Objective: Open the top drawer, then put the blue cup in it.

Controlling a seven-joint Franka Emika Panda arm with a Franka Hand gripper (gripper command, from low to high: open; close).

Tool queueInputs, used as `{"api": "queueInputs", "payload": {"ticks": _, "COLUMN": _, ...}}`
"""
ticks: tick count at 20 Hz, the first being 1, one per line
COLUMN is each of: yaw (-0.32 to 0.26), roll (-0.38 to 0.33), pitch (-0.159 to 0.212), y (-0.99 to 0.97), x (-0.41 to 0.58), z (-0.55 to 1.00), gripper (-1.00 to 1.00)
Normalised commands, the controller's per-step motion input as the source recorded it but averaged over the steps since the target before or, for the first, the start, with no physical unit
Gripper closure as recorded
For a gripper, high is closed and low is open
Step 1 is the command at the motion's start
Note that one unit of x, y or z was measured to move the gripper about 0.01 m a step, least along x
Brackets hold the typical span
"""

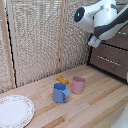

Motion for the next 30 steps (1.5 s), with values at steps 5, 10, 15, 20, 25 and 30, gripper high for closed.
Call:
{"api": "queueInputs", "payload": {"ticks": 5, "yaw": 0.0, "roll": -0.366, "pitch": 0.045, "y": -0.58, "x": -0.02, "z": 0.0, "gripper": -1.0}}
{"api": "queueInputs", "payload": {"ticks": 10, "yaw": 0.055, "roll": -0.23, "pitch": 0.021, "y": -0.63, "x": -0.036, "z": 0.03, "gripper": -1.0}}
{"api": "queueInputs", "payload": {"ticks": 15, "yaw": 0.216, "roll": -0.054, "pitch": 0.001, "y": -0.51, "x": -0.009, "z": 0.1, "gripper": -1.0}}
{"api": "queueInputs", "payload": {"ticks": 20, "yaw": 0.339, "roll": 0.005, "pitch": -0.002, "y": -0.28, "x": 0.004, "z": 0.11, "gripper": -1.0}}
{"api": "queueInputs", "payload": {"ticks": 25, "yaw": 0.316, "roll": 0.093, "pitch": 0.0, "y": -0.08, "x": 0.065, "z": 0.13, "gripper": -1.0}}
{"api": "queueInputs", "payload": {"ticks": 30, "yaw": 0.021, "roll": 0.002, "pitch": 0.0, "y": -0.04, "x": 0.001, "z": 0.0, "gripper": 1.0}}
